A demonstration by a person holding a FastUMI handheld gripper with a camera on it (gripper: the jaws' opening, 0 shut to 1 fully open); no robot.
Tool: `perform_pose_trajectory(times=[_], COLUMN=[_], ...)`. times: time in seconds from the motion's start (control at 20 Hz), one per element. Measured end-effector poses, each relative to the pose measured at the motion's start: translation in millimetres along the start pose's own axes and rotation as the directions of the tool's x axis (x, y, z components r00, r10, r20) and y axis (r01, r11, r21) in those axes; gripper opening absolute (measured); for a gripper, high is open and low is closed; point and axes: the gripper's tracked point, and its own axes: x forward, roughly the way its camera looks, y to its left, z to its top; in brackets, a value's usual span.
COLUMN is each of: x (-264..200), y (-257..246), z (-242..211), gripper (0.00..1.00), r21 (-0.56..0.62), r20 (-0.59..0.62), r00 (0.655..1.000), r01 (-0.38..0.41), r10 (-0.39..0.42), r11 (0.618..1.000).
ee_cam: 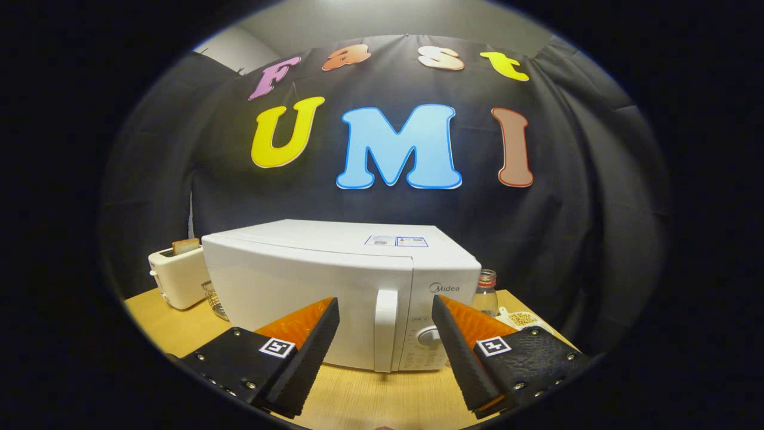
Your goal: Open the microwave, put the food inside, and close the microwave door.
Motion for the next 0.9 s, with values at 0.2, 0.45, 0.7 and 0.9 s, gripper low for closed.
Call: perform_pose_trajectory(times=[0.2, 0.45, 0.7, 0.9], x=[23.4, 39.0, 40.9, 43.4], y=[-1.2, 2.0, 2.3, 1.7], z=[-22.0, -48.3, -56.4, -56.1], gripper=[0.95, 0.77, 0.39, 0.2], r21=[0.042, 0.023, 0.023, 0.029], r20=[-0.056, -0.125, -0.162, -0.175], r00=[0.998, 0.992, 0.986, 0.984], r01=[0.021, 0.024, 0.037, 0.037], r10=[-0.019, -0.021, -0.033, -0.031], r11=[0.999, 0.999, 0.999, 0.999])
